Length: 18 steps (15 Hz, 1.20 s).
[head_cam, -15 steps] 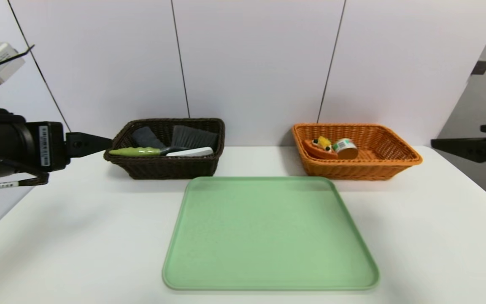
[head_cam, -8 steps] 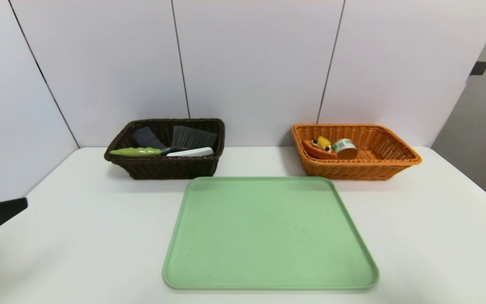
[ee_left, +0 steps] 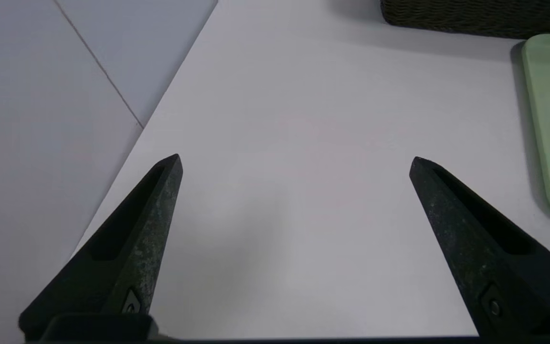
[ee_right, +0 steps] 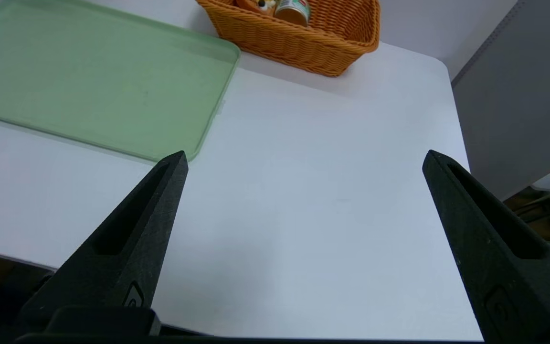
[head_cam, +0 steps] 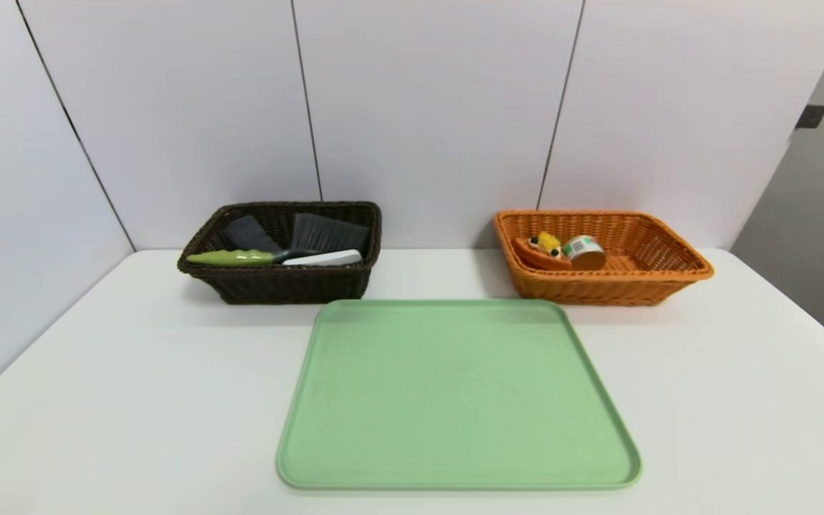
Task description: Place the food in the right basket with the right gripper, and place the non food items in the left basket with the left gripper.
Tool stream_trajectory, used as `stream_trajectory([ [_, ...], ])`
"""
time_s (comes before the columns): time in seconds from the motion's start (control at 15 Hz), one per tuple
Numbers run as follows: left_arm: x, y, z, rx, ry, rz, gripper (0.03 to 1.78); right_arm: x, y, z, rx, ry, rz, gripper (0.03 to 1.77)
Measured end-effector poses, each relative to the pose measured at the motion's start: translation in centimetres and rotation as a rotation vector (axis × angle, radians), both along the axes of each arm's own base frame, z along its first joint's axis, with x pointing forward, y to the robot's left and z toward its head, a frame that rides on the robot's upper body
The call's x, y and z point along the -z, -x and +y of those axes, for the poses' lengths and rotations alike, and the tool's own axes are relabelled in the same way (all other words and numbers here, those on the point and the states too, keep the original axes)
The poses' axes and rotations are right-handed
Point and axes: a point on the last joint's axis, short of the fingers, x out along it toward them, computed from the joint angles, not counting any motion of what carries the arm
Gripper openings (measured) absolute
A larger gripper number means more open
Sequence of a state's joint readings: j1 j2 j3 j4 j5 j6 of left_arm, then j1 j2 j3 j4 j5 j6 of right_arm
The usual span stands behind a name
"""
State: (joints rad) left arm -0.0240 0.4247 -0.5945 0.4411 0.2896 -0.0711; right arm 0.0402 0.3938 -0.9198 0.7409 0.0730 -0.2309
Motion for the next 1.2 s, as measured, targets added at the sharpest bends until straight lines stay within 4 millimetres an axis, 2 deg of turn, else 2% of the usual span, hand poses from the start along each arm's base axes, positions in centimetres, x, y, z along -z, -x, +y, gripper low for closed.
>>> stream_trajectory([
  [0.27, 2.4, 2.2, 0.0, -0.008, -0.037, 0.007, 1.69, 2.2, 1.9, 0.1, 0.020, -0.001, 0.011, 1.69],
  [0.73, 5.5, 3.6, 0.0, -0.008, -0.038, -0.032, 1.69, 6.7, 3.8, 0.2, 0.020, -0.002, 0.006, 1.69],
  [0.93, 6.4, 4.0, -0.2, 0.024, -0.030, -0.071, 1.69, 8.6, 3.4, 0.2, 0.030, -0.007, -0.072, 1.69],
  [1.2, 7.9, 3.8, -0.2, 0.039, -0.046, -0.159, 1.69, 9.4, 1.4, 0.1, 0.064, -0.017, -0.236, 1.69],
])
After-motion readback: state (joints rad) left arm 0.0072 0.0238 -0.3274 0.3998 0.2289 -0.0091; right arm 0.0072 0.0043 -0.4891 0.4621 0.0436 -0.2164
